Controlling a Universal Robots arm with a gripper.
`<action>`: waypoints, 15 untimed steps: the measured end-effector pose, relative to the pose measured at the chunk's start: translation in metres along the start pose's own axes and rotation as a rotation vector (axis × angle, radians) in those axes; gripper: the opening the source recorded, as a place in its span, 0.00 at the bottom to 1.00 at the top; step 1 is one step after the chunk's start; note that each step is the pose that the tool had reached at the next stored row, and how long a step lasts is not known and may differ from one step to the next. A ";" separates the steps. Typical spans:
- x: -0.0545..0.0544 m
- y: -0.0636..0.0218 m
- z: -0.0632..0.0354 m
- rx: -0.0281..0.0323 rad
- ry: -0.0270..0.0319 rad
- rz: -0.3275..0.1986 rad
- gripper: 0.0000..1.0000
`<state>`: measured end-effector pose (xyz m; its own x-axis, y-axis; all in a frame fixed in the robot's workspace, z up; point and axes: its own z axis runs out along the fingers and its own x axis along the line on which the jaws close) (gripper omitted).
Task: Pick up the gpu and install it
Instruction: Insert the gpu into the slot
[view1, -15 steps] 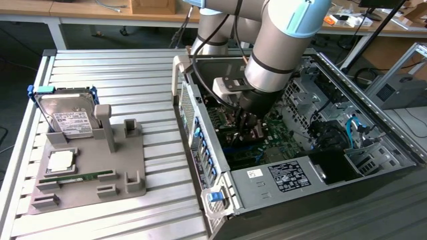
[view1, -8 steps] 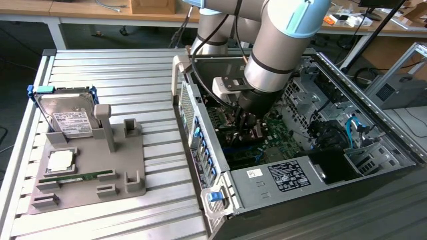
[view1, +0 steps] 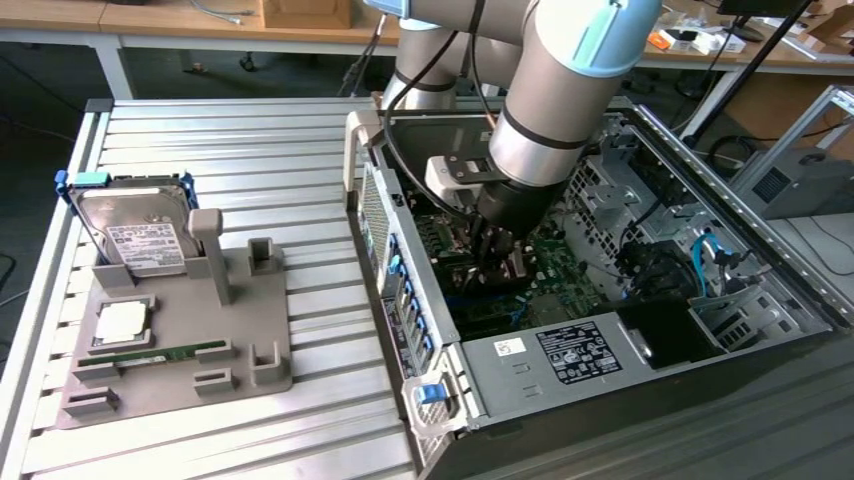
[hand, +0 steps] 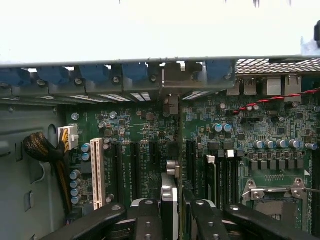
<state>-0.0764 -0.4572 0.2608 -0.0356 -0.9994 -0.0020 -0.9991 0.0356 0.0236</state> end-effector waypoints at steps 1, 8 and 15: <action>0.000 0.0000 0.0000 0.0000 0.0003 0.000 0.27; 0.000 0.0000 0.0006 0.0001 0.0008 0.000 0.27; -0.001 0.0005 0.0009 0.0009 0.0020 -0.004 0.27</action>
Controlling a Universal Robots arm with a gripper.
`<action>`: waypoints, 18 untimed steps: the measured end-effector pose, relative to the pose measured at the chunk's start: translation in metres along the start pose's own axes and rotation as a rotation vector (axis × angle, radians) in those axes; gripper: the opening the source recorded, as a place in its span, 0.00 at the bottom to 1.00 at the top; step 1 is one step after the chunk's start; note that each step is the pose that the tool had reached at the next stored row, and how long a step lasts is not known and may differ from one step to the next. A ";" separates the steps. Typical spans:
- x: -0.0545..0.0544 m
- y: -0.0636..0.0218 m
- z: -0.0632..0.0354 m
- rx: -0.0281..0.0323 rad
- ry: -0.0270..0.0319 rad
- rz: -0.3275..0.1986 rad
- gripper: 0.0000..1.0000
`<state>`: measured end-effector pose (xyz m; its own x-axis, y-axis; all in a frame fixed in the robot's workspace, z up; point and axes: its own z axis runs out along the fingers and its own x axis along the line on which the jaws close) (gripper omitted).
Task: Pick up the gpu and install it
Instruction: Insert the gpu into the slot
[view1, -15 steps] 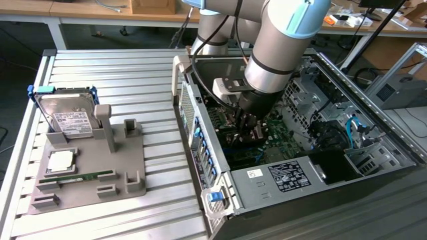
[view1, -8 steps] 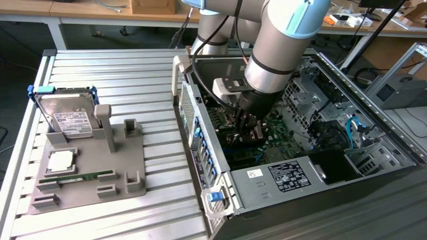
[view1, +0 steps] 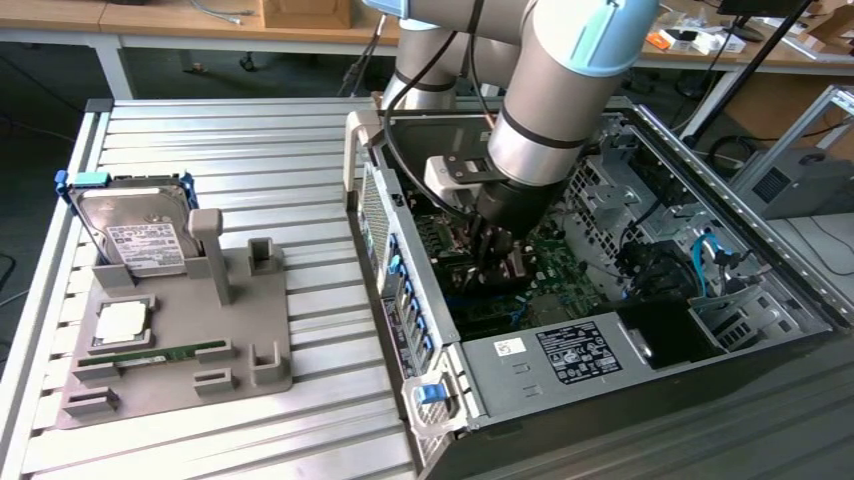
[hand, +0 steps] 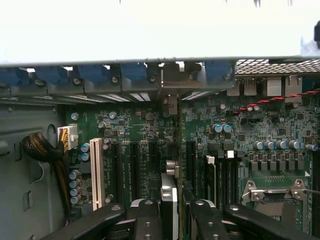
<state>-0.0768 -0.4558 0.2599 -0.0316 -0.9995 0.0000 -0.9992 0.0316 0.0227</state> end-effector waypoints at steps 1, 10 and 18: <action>0.000 0.0001 0.0000 0.0001 0.0001 0.000 0.27; 0.000 0.0003 0.0000 0.0001 0.0008 -0.026 0.27; 0.000 0.0003 0.0017 -0.0001 -0.0052 -0.026 0.27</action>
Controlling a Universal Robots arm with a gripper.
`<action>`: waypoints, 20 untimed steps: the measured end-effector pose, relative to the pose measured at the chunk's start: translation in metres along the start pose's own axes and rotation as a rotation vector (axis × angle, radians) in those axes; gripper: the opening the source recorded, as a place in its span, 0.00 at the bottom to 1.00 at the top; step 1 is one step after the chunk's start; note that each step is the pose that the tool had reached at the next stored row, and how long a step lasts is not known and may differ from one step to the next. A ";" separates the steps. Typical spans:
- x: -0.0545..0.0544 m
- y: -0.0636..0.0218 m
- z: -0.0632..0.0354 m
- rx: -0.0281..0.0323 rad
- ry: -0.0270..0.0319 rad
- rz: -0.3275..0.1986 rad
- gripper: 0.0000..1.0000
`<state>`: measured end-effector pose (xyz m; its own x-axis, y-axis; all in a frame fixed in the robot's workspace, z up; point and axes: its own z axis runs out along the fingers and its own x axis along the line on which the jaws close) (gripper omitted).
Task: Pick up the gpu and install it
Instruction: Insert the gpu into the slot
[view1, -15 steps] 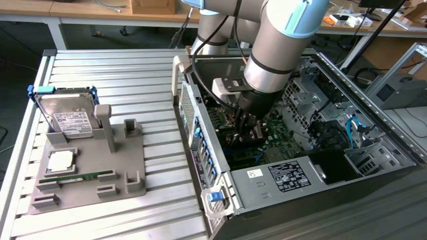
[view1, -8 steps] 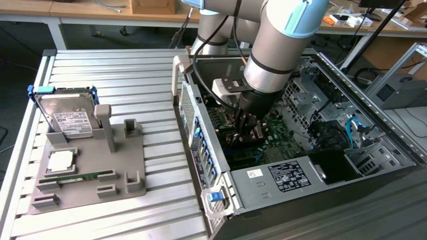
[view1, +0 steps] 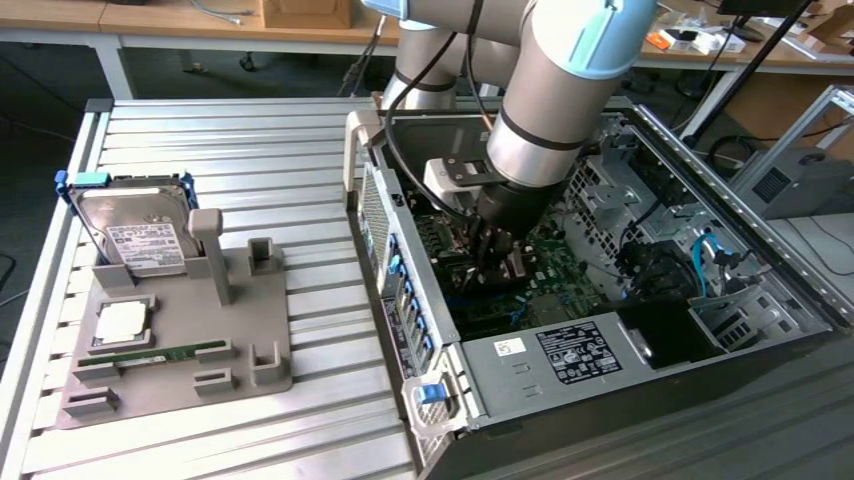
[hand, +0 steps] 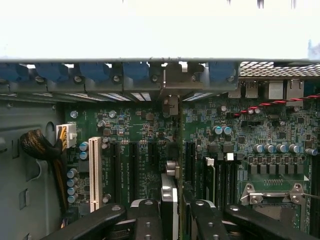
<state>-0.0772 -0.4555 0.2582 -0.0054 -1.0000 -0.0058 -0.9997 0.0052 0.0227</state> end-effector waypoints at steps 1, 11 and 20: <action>0.000 0.0000 0.0001 0.0001 -0.0001 0.000 0.27; 0.000 -0.0001 0.0003 0.0003 0.0042 0.000 0.27; 0.000 -0.0001 0.0017 -0.0002 0.0057 0.000 0.27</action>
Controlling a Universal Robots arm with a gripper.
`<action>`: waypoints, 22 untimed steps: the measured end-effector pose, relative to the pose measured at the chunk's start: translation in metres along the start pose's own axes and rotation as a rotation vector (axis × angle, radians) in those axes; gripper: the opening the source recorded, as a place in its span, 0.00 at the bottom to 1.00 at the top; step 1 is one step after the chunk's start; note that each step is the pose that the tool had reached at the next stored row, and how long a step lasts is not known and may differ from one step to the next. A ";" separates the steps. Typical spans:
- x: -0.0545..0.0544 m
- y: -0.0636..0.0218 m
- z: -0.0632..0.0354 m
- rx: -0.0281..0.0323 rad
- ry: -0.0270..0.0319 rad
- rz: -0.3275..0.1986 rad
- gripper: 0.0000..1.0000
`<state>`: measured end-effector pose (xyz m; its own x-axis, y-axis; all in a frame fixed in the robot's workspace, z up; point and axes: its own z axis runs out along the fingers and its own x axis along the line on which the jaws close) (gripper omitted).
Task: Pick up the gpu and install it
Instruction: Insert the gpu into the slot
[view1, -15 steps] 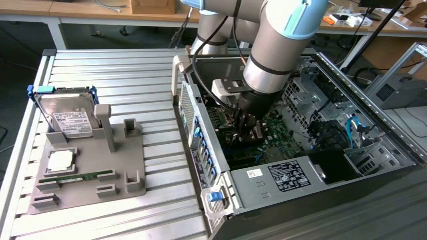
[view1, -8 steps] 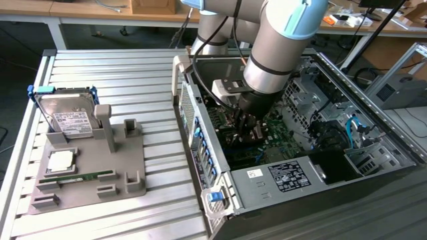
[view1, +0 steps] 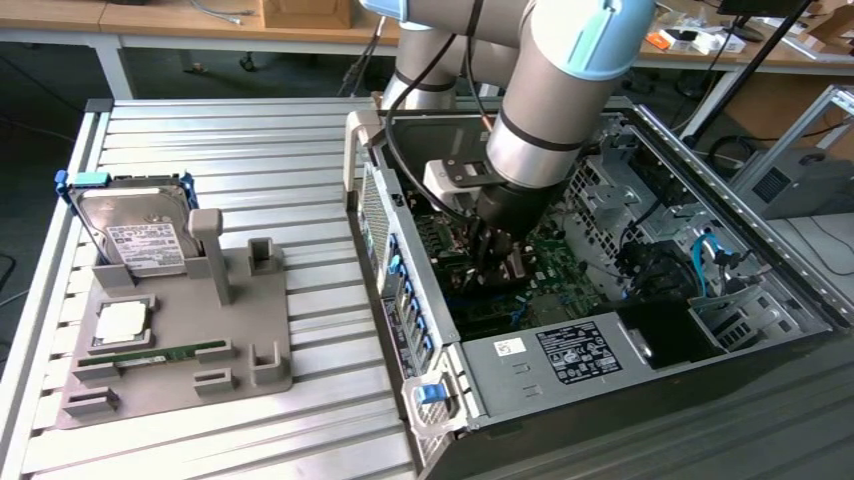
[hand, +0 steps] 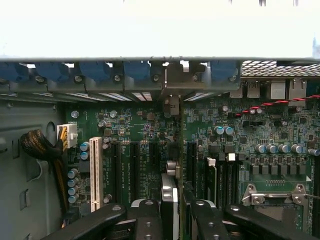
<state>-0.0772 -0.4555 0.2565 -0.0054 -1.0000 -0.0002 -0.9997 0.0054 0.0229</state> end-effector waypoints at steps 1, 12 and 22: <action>0.000 0.0000 0.0003 0.0000 0.0000 0.000 0.27; 0.000 0.0001 0.0016 -0.0001 -0.0005 0.000 0.28; 0.000 0.0001 -0.0049 0.0000 -0.0001 0.000 0.47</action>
<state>-0.0772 -0.4555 0.2614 -0.0054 -1.0000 -0.0003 -0.9997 0.0054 0.0229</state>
